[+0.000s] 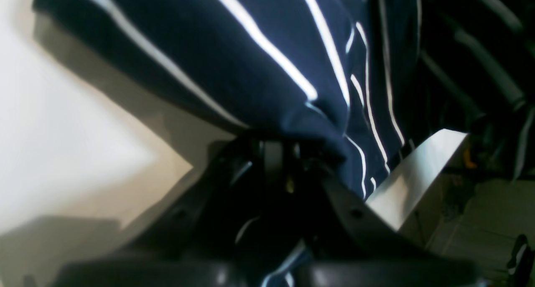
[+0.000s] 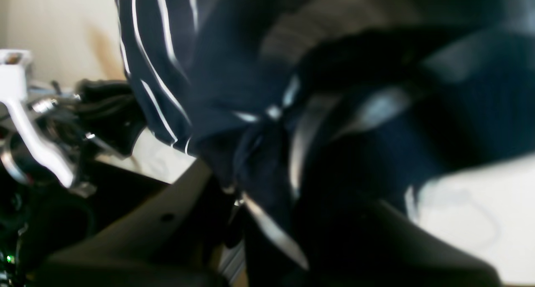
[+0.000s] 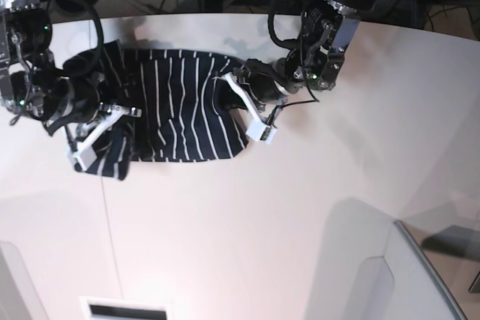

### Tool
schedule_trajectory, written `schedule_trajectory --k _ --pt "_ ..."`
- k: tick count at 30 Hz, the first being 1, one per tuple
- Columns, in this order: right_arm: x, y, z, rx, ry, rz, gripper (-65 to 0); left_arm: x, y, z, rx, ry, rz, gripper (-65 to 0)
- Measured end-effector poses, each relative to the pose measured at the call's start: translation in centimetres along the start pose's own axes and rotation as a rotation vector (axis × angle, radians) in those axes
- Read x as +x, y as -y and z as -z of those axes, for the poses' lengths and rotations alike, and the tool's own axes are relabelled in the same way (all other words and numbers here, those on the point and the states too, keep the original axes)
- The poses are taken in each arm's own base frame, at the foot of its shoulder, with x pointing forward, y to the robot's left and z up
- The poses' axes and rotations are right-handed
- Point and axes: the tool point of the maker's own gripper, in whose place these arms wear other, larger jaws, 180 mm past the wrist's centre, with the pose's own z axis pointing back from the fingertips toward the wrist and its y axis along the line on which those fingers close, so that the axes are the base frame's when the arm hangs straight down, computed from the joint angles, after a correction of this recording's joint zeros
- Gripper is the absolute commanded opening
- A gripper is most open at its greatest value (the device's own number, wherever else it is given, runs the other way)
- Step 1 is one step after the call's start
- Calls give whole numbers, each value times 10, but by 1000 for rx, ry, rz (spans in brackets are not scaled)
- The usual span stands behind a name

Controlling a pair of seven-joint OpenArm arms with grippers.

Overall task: Layout the t-shirt on the table in an organized manner, then fold the t-shirt properly
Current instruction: 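Grasp both strip ends and fold them toward the middle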

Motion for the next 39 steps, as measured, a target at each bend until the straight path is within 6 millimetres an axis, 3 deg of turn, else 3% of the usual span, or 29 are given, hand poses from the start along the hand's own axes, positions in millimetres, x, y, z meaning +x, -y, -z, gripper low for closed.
schedule_trajectory --k 2,6,14,24,26,32,35,39 --pt "-7 -13 9 3 -22 -9 -645 2 3 2 -6 4 -1 -650" --pt "-2 -37 19 22 -3 10 -645 -1 4 2 -8 3 -7 -650" --pt "1 -18 36 -42 -24 38 -645 -9 8 -4 -11 1 -5 -650" --pt "2 -23 39 -35 -13 25 -636 0 14 -6 -23 23 16 -650" --pt "-2 -26 41 -32 -26 13 -587 1 14 -6 -22 24 17 -650" --pt "-4 -34 44 -16 -32 16 -335 1 15 -6 -23 25 17 -650" --pt "-6 -45 47 14 -35 28 -270 0 14 -6 -22 23 17 -650" --pt "-7 -54 49 31 -37 31 -242 0 14 -6 -22 23 16 -650"
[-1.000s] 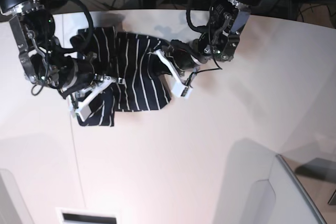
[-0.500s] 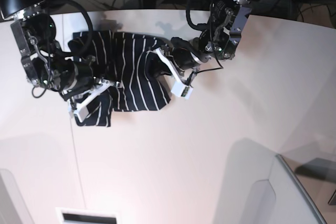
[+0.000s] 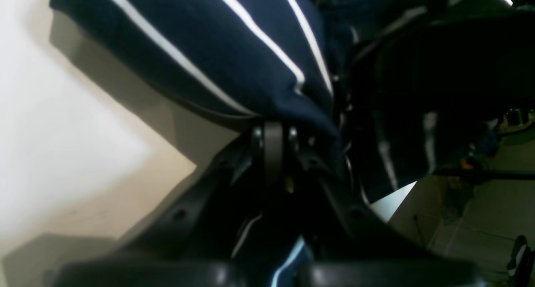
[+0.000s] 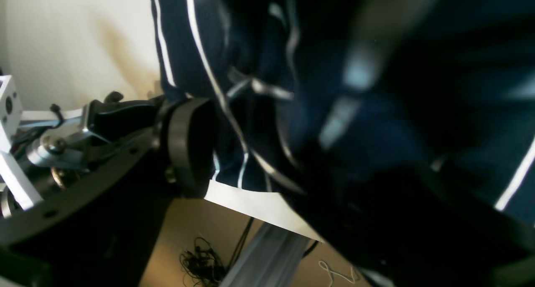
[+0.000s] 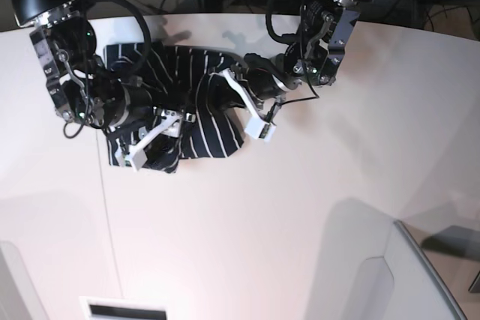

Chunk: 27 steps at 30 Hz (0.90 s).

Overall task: Layout the t-shirt on the table in an organized manner, then fold the t-shirt properly
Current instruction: 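Grasp both strip ends and fold them toward the middle, then release the shirt with the left gripper and lift it away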

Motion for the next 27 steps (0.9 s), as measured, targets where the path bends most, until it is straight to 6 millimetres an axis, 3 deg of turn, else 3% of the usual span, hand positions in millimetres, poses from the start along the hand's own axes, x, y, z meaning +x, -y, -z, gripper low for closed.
schedule_trajectory --k 6,10,15,21,24,27 --pt "-28 -31 12 48 -87 -77 -192 -1 -5 -3 9 -6 6 -650" --pt "-27 -35 10 46 -76 -110 -183 -2 -12 -7 23 -14 15 -650" --pt "-19 -54 0 95 -42 -136 -183 -3 -21 -13 40 -22 27 -650" --pt "-17 -54 -1 94 -40 -140 -185 -4 -35 -20 86 -29 21 -650" --pt "-17 -57 -3 102 -34 -145 -186 3 -52 -29 164 -18 15 -650" --pt "-10 -76 -19 152 13 -179 -188 22 -54 -41 165 15 66 -650"
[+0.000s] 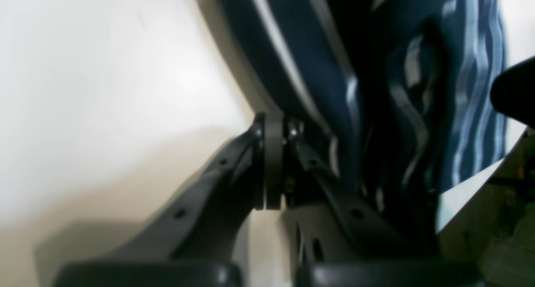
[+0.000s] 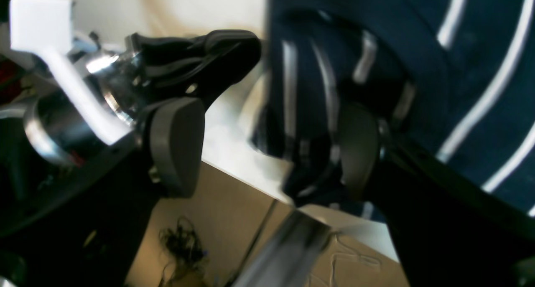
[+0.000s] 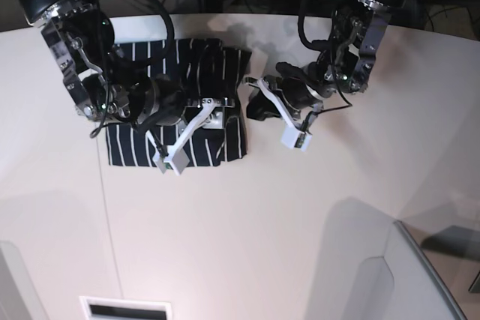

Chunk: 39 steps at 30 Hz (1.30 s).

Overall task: Layout the t-shirt on the table in an organized manner, then fold the t-shirt properly
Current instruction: 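Release the shirt with the left gripper and lift it away, then press and flatten the folded bundle with the right gripper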

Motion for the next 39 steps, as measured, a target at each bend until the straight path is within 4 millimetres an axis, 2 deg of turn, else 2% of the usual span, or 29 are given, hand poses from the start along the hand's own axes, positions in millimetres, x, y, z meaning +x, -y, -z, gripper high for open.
schedule_trajectory --k 2,4,8,9,10,12,15,16,17,18,21,24,26,29,32,36,39 --pt "8 -13 -10 31 36 -35 -189 7 -5 -7 7 13 25 -650" --pt "16 -16 -21 39 71 -55 -189 0 -16 -15 28 -6 44 -650" --pt "34 18 -37 -50 148 63 -192 -31 -43 -46 92 -75 65 -650" --pt "37 24 -39 -59 161 74 -210 -34 -50 -56 113 -68 53 -650" --pt "42 29 -41 -64 182 70 -248 -37 -61 -67 144 -64 37 -650" --pt "54 40 -38 -78 230 25 -378 -42 -89 -94 228 -42 -3 -650" --pt "54 61 -22 -117 231 -53 -627 -48 -129 -141 369 -4 -61 -650" --pt "50 67 -15 -124 221 -49 -650 -52 -138 -156 411 1 -75 -650" --pt "46 72 -8 -138 214 -37 -636 -55 -142 -168 432 5 -79 -650" --pt "45 76 -2 -151 215 -27 -614 -57 -140 -176 425 10 -68 -650" --pt "46 74 12 -149 193 -15 -609 -51 -131 -192 380 40 -23 -650" --pt "58 76 23 -151 196 -12 -609 -46 -132 -197 386 72 -25 -650" --pt "57 82 34 -151 166 -2 -609 -50 -126 -191 367 71 -39 -650" --pt "41 95 62 -164 76 48 -609 -56 -119 -184 351 74 -64 -650" --pt "32 105 76 -169 42 73 -609 -53 -118 -181 348 85 -70 -650" --pt "46 102 72 -158 81 37 -611 -44 -119 -173 339 113 -82 -650" --pt "65 77 50 -108 155 -47 -611 -52 -121 -174 347 94 -90 -650"
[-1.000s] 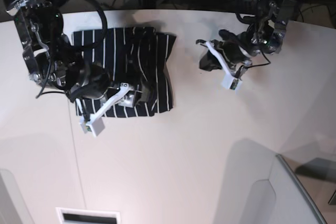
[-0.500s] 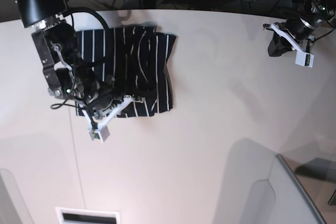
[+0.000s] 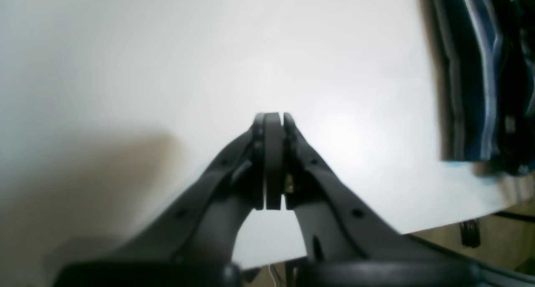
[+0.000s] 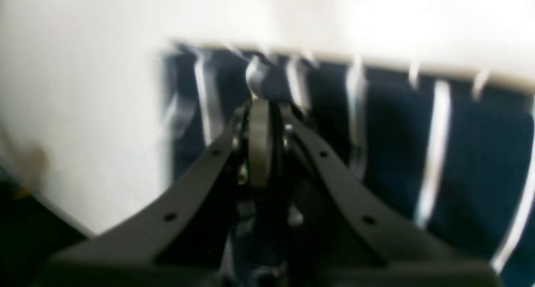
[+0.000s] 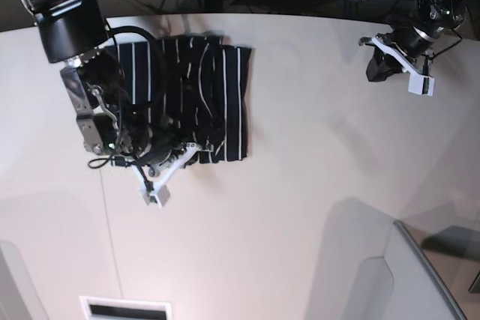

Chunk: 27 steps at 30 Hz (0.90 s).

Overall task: Layout the t-shirt on the table in an organized manner, then fold the t-shirt properly
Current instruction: 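Press and flatten the folded bundle with the right gripper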

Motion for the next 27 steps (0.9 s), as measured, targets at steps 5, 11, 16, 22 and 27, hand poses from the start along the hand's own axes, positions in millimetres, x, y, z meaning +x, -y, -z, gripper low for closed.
schedule_trajectory --k 5,11,16,22,27 --pt "-18 -30 -33 76 6 -52 -611 -2 -2 0 5 -4 -6 -650" --pt "-48 1 0 -32 -71 -30 -611 5 -3 3 5 7 0 -650" --pt "-51 9 14 -84 -104 -41 -645 8 -1 5 -1 19 -4 -650" --pt "-52 -39 -20 20 -54 -94 -647 5 -3 4 3 8 -2 -650" --pt "-79 -44 -14 25 -119 -119 -647 7 -3 5 1 13 -2 -650"
